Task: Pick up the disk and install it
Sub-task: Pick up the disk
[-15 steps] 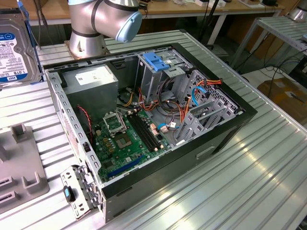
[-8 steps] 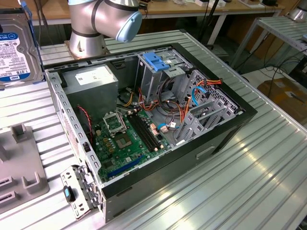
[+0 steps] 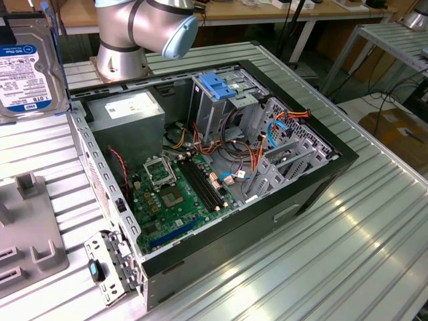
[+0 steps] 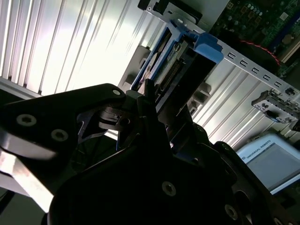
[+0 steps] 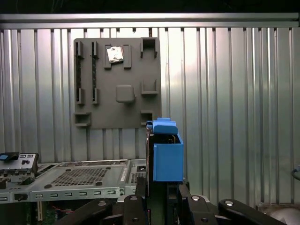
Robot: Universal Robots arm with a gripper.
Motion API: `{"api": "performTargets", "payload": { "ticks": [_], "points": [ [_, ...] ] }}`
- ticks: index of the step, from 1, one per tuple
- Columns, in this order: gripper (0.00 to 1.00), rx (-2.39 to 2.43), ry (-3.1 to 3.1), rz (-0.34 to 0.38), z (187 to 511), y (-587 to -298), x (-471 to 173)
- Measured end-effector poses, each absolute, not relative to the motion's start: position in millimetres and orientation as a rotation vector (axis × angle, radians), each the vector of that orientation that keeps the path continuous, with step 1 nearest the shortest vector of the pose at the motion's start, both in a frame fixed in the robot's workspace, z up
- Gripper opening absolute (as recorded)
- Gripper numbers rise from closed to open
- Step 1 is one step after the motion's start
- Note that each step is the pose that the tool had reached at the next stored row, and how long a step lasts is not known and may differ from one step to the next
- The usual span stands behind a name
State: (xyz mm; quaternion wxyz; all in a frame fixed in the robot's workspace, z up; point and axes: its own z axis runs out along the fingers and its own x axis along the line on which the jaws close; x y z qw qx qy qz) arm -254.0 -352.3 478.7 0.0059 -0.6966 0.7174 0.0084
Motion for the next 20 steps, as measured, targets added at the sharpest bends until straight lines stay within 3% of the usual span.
{"api": "performTargets", "payload": {
  "ticks": [20],
  "points": [
    [0.35,-2.18,2.245,0.026,479,-352,-182]
  ]
}}
